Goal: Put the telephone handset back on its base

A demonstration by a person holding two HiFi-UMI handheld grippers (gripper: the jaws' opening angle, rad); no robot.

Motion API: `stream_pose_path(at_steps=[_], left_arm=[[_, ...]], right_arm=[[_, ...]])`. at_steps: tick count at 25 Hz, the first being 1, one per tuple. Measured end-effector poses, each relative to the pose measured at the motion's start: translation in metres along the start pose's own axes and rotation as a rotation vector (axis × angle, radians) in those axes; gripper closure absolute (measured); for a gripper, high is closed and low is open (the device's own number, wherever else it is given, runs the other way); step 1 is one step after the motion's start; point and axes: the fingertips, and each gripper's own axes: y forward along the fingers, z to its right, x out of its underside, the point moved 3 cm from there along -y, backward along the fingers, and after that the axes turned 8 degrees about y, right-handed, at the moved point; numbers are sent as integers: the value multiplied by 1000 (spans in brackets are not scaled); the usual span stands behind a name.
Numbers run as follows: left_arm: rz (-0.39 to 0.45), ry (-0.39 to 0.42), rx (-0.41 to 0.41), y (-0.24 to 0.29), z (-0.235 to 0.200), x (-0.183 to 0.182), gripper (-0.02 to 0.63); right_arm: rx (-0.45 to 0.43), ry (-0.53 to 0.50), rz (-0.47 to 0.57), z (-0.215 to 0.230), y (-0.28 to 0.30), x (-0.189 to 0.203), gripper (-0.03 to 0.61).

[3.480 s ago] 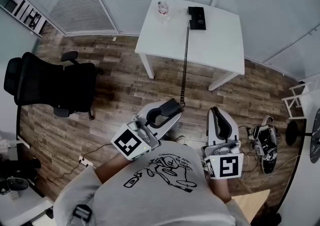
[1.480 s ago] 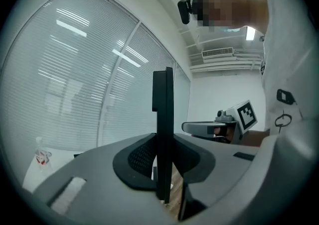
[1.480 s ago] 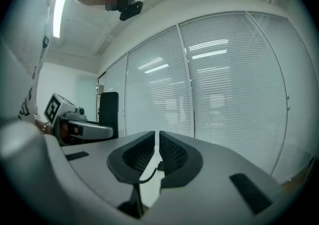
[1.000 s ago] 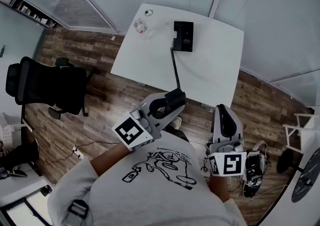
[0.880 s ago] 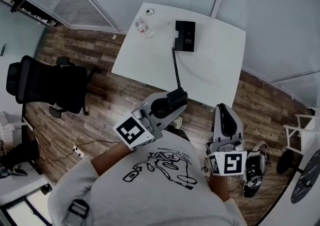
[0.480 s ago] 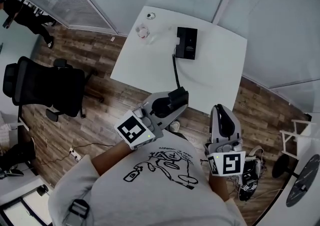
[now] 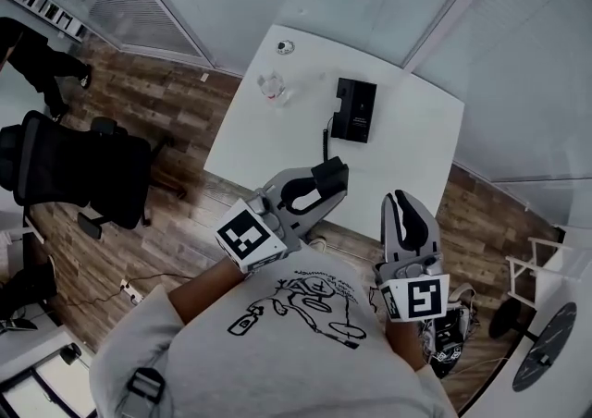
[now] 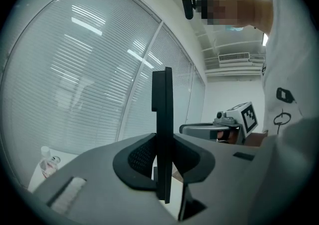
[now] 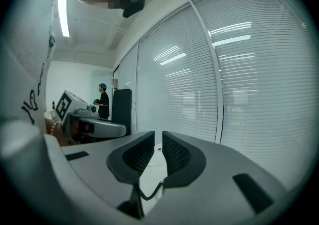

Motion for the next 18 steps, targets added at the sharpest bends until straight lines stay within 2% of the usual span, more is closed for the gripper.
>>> stream_pose_path(at_steps=[9,18], left_arm=[[14,-29,38,12,-77,-1,540],[-14,-54,62,22,-115,9,540]], right_arm=[[-22,-5,-59,-7,77,0,551],[-52,28,-116,-11,116,19,474]])
